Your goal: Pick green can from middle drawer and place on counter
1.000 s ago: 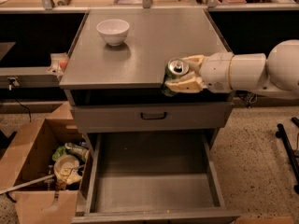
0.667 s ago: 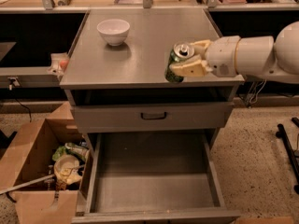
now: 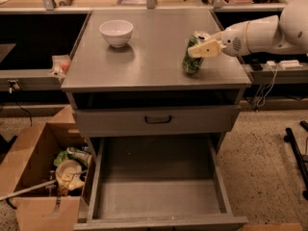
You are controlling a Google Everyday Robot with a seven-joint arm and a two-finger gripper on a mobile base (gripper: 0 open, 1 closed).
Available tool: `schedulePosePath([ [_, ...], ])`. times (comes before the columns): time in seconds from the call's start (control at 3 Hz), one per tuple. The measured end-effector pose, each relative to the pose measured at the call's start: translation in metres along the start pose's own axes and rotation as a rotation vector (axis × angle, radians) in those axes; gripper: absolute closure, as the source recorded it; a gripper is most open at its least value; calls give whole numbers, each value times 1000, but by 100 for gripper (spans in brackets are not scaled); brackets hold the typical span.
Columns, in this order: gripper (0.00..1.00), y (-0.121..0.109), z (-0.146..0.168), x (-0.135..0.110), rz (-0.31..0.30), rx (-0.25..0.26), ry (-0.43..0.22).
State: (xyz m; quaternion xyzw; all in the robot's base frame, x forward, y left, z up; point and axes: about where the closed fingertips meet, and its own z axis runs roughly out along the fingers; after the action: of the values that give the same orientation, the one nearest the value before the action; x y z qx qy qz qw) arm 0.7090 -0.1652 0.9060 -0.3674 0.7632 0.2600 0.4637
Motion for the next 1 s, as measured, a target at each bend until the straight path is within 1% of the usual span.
schedulePosePath([
  [0.33, 100, -36, 18, 10, 116, -6, 51],
  [0.67, 100, -40, 19, 8, 128, -6, 56],
  [1.0, 100, -43, 22, 6, 121, -1, 72],
])
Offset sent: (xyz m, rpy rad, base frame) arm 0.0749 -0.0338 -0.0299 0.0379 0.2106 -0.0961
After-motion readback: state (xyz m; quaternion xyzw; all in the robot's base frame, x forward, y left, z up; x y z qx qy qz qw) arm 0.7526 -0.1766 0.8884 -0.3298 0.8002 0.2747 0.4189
